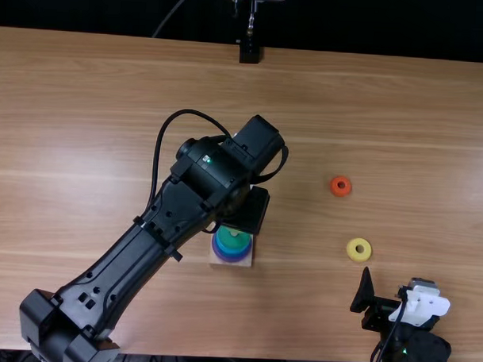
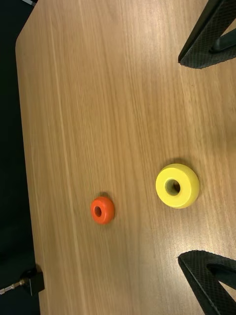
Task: Build the Hanoi tower: stack the rings onto the peg from bottom to top in this color order: purple, dark blue, light blue, dark green, light green, yellow, orange.
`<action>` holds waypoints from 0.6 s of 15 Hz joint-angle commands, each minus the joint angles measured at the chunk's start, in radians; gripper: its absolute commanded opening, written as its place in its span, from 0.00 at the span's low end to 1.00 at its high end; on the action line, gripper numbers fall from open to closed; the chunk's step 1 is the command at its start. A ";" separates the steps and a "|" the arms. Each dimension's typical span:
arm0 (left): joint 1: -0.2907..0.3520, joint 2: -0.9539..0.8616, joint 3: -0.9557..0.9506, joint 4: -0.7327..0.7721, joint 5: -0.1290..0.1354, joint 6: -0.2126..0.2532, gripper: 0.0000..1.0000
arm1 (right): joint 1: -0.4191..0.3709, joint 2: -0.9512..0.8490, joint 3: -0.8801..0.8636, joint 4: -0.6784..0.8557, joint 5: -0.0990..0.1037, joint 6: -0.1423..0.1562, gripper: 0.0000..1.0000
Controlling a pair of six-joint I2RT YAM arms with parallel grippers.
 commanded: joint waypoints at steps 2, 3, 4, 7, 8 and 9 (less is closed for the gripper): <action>-0.010 0.016 0.031 0.003 0.014 -0.010 0.91 | -0.008 -0.012 -0.106 -0.059 0.010 -0.001 1.00; -0.009 0.016 0.031 -0.008 0.015 -0.010 1.00 | -0.008 -0.012 -0.108 -0.059 0.012 -0.001 1.00; -0.003 0.015 0.028 -0.012 0.017 -0.009 1.00 | -0.008 -0.012 -0.108 -0.059 0.012 -0.001 1.00; 0.008 0.006 0.034 0.005 0.015 -0.009 1.00 | -0.008 -0.012 -0.108 -0.059 0.012 -0.001 1.00; 0.020 0.003 0.041 0.014 0.015 -0.007 1.00 | -0.008 -0.012 -0.108 -0.059 0.012 -0.001 1.00; 0.046 0.001 0.056 0.034 0.014 -0.007 1.00 | -0.008 -0.012 -0.108 -0.059 0.012 -0.001 1.00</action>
